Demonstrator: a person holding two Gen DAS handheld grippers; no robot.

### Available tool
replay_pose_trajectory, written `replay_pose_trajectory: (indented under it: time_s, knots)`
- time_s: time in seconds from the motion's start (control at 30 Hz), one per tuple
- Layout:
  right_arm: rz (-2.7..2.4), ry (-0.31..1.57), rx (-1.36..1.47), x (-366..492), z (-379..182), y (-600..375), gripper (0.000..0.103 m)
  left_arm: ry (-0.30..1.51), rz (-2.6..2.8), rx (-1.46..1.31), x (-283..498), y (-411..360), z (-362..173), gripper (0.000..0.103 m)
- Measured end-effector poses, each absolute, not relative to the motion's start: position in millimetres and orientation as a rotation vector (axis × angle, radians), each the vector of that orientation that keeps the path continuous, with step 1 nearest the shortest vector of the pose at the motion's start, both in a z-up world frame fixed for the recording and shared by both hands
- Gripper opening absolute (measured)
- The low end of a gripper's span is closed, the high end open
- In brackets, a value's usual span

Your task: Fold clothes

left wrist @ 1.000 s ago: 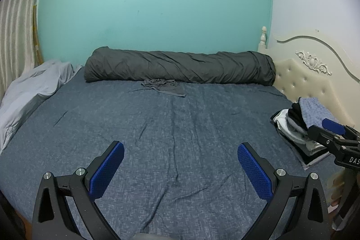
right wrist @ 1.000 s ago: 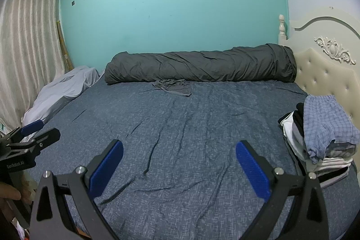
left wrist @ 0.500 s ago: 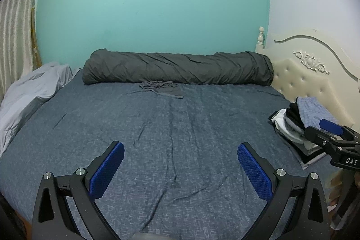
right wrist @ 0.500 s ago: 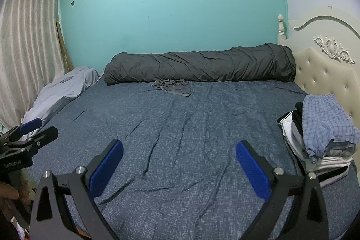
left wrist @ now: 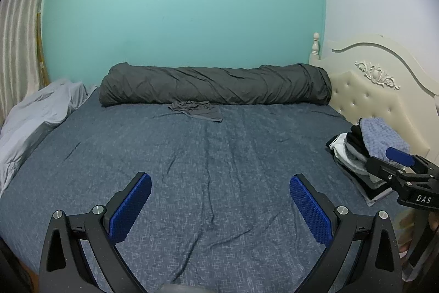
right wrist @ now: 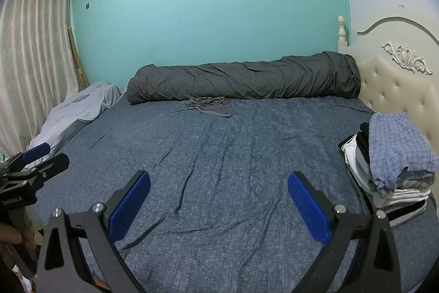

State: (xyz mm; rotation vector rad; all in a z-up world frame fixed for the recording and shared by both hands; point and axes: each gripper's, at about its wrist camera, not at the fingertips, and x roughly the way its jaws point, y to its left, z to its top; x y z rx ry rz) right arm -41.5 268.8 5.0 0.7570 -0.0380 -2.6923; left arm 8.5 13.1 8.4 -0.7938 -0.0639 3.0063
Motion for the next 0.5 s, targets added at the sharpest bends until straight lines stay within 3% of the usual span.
replay_pose_trajectory:
  time_s: [0.5]
  knots:
    - [-2.692,-0.049,0.769,-45.6,4.5,275.8,0.101,-0.059,3.002,-0.791,9.0,10.8,5.7,0.103]
